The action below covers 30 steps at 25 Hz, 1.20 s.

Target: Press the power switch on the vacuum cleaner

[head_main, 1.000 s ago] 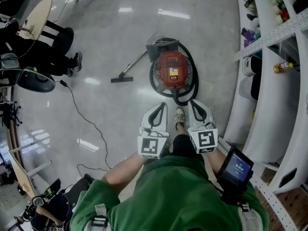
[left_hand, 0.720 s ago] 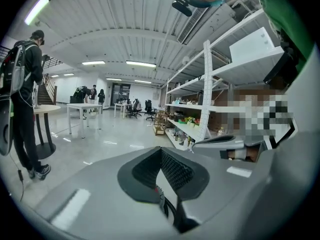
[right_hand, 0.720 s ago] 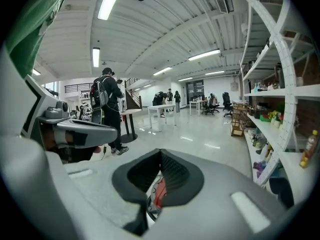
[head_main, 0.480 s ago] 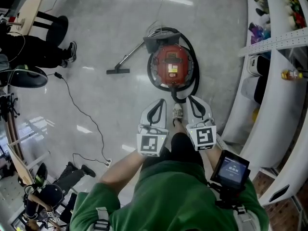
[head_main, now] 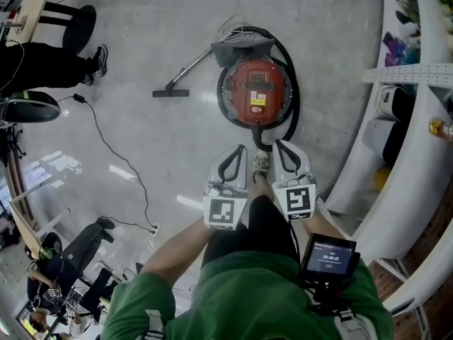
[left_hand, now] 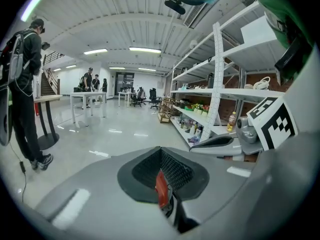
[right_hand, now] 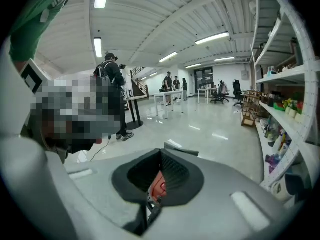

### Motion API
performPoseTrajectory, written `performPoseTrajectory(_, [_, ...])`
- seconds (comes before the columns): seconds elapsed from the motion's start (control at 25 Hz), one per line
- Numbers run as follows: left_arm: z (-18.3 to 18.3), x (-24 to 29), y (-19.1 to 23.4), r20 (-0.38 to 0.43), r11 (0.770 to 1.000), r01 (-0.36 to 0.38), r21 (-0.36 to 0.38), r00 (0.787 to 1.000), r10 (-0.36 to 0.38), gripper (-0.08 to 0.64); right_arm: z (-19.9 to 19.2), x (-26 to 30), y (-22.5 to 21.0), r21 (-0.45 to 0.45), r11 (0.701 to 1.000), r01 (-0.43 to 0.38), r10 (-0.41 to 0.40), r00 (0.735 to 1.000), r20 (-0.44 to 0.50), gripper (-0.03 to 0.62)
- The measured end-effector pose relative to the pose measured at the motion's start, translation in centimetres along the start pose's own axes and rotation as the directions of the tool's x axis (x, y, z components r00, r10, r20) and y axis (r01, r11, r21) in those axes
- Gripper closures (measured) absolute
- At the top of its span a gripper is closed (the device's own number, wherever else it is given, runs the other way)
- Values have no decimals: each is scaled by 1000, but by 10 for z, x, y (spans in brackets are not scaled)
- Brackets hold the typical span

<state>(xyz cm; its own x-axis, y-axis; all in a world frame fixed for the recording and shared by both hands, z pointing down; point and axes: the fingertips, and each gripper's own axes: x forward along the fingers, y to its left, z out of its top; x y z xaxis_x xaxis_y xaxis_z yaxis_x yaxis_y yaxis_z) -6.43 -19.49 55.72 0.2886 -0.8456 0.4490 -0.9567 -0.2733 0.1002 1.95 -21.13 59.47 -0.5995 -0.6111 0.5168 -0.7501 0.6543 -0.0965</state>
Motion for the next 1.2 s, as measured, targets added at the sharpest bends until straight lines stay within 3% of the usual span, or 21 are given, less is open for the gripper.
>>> performPoseTrajectory(0.76, [-113, 75, 38, -138, 995, -68, -70, 989, 58, 553, -118, 102, -17, -62, 993, -102, 93, 986, -137, 591])
performPoseTrajectory(1.2, [-180, 117, 51, -160, 996, -63, -66, 986, 52, 553, -185, 168, -24, -143, 975, -170, 141, 971, -193, 591])
